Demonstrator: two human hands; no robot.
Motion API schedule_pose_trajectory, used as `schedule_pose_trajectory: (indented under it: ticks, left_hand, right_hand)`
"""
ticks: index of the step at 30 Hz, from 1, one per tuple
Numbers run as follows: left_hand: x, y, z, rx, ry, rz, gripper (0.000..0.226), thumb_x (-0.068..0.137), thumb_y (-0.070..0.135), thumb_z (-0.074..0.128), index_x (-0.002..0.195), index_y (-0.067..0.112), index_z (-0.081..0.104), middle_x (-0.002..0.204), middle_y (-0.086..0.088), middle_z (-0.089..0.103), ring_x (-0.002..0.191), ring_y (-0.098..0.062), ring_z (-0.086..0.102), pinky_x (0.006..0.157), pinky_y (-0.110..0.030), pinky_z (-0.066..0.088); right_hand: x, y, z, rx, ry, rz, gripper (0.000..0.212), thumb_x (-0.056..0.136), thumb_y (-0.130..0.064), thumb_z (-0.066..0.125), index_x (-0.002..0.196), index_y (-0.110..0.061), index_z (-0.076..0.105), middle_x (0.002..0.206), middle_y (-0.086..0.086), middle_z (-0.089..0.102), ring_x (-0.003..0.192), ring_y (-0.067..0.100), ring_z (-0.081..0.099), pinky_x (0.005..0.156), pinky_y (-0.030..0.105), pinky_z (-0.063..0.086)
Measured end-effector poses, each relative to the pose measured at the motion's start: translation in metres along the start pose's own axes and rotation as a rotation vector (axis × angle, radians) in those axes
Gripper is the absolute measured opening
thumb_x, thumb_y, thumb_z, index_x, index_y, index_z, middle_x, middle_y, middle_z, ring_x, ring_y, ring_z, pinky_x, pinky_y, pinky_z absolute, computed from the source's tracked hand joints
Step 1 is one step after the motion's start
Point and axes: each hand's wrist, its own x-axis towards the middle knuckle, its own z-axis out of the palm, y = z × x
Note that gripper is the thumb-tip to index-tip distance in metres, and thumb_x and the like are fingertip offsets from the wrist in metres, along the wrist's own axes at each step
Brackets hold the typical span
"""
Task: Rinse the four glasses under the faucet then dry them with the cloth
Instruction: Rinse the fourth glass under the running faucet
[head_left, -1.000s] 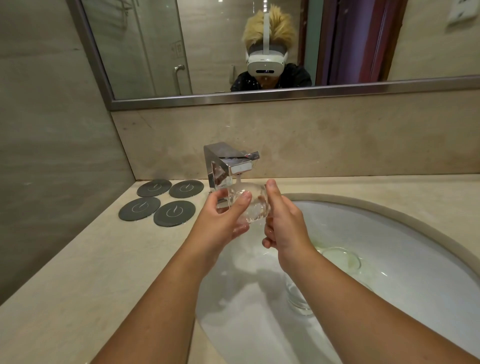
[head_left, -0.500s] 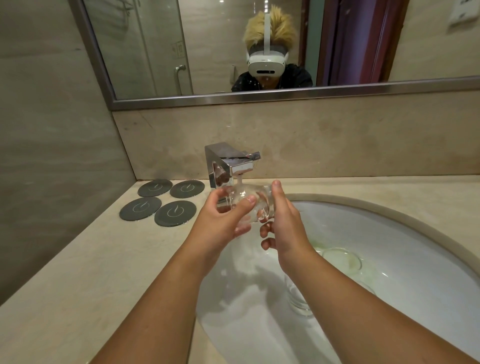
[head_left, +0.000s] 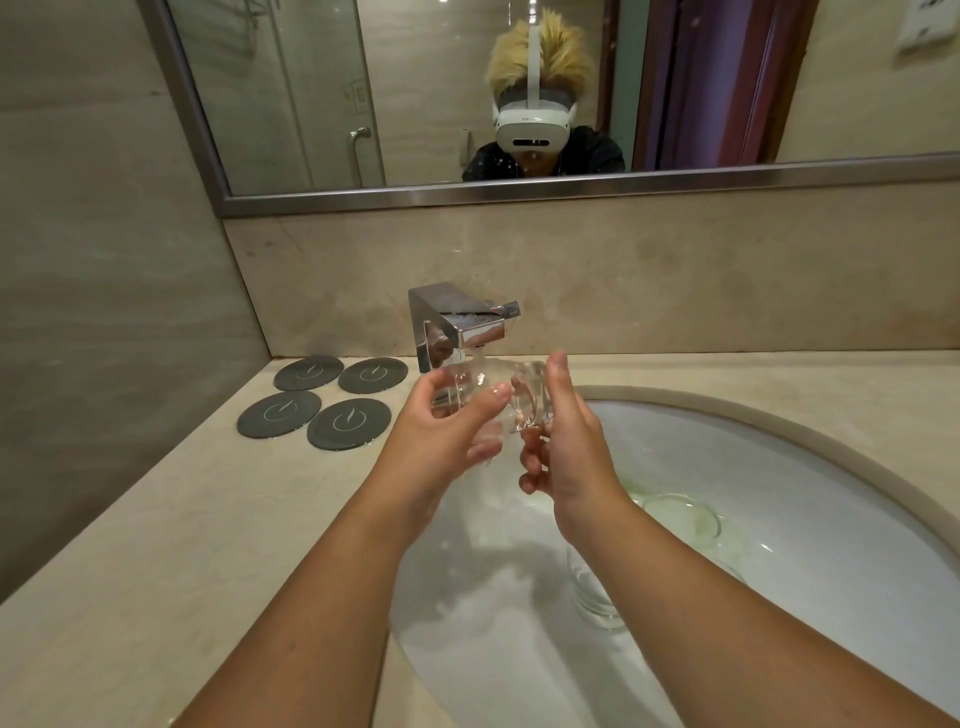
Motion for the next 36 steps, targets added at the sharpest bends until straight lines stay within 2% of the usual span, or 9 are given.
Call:
schedule_pose_trajectory:
  ticks: [4,7,12,17,22,26,28,31,36]
  left_hand:
    - [-0.0014,0.0018,0.0018,-0.026,0.007,-0.051,0.088,0.061,0.054,0.086,0.137,0.020,0.058,0.105,-0.002,0.082,0.095,-0.021,0.080,0.085,-0.032,0.063]
    - [-0.0016,0.0008,0.0025,-0.039,-0.018,-0.061,0.090,0.062,0.052,0.089,0.141,0.025,0.055,0.119,-0.003,0.078,0.105,-0.016,0.079,0.089,-0.033,0.061]
    - [-0.0009,-0.0029,-0.0011,0.035,-0.029,0.005,0.064,0.084,0.020,0.092,0.129,0.044,0.054,0.131,-0.007,0.067,0.122,-0.017,0.071,0.094,-0.031,0.060]
    - [-0.0007,0.0012,-0.0019,0.013,0.043,0.018,0.065,0.069,0.038,0.092,0.125,0.038,0.059,0.125,-0.009,0.074,0.113,-0.020,0.076,0.089,-0.032,0.063]
    - [0.0006,0.0011,-0.0006,-0.015,0.079,-0.038,0.050,0.086,0.031,0.088,0.125,0.028,0.057,0.124,-0.012,0.075,0.104,-0.025,0.079,0.093,-0.038,0.064]
    - [-0.0012,0.0033,0.0014,-0.060,0.036,-0.117,0.080,0.074,0.046,0.085,0.141,0.019,0.050,0.122,-0.016,0.075,0.098,-0.028,0.077,0.085,-0.032,0.065]
    - [-0.0020,0.0022,0.0017,-0.053,-0.002,-0.126,0.090,0.064,0.047,0.088,0.141,0.024,0.048,0.130,-0.013,0.072,0.104,-0.026,0.075,0.088,-0.031,0.063]
    - [-0.0037,-0.0001,0.0019,0.000,-0.059,-0.074,0.084,0.069,0.035,0.096,0.136,0.038,0.046,0.135,-0.008,0.067,0.113,-0.019,0.072,0.098,-0.035,0.061]
    - [-0.0025,0.0009,0.0008,0.018,0.021,0.001,0.063,0.066,0.041,0.088,0.120,0.040,0.057,0.124,-0.007,0.075,0.113,-0.020,0.076,0.089,-0.033,0.064]
  right_hand:
    - [0.0005,0.0014,-0.0005,0.009,0.010,-0.021,0.041,0.095,-0.063,0.065,0.109,-0.026,0.074,0.057,-0.006,0.042,0.047,0.013,0.038,0.048,0.026,0.036]
    - [0.0019,0.0016,-0.0012,0.017,0.048,-0.034,0.048,0.094,-0.066,0.064,0.110,-0.023,0.075,0.055,-0.008,0.042,0.047,0.013,0.037,0.048,0.027,0.038]
    - [0.0054,0.0036,-0.0027,0.064,0.071,0.019,0.064,0.092,-0.076,0.058,0.114,-0.018,0.074,0.053,-0.007,0.038,0.044,0.012,0.035,0.048,0.026,0.035]
    - [0.0046,0.0020,-0.0022,0.033,0.001,0.059,0.071,0.088,-0.085,0.052,0.114,-0.023,0.074,0.063,-0.005,0.043,0.046,0.011,0.035,0.049,0.025,0.033]
    - [0.0043,0.0035,-0.0012,0.024,-0.016,0.039,0.057,0.089,-0.078,0.059,0.112,-0.029,0.074,0.074,-0.001,0.048,0.050,0.011,0.042,0.050,0.026,0.036]
    - [0.0053,0.0039,-0.0015,0.044,0.006,0.005,0.048,0.090,-0.068,0.068,0.112,-0.026,0.074,0.063,-0.007,0.051,0.050,0.013,0.040,0.050,0.027,0.037]
    - [0.0053,0.0038,-0.0019,0.036,0.032,-0.004,0.055,0.089,-0.071,0.067,0.112,-0.021,0.072,0.055,-0.012,0.050,0.050,0.013,0.039,0.050,0.027,0.037]
    - [0.0059,0.0039,-0.0024,0.013,0.058,0.006,0.064,0.087,-0.077,0.063,0.108,-0.017,0.071,0.053,-0.008,0.042,0.047,0.013,0.037,0.049,0.026,0.037]
    - [0.0041,0.0009,-0.0015,0.008,0.028,0.062,0.073,0.089,-0.085,0.051,0.101,-0.016,0.071,0.056,-0.005,0.039,0.045,0.012,0.032,0.048,0.026,0.033]
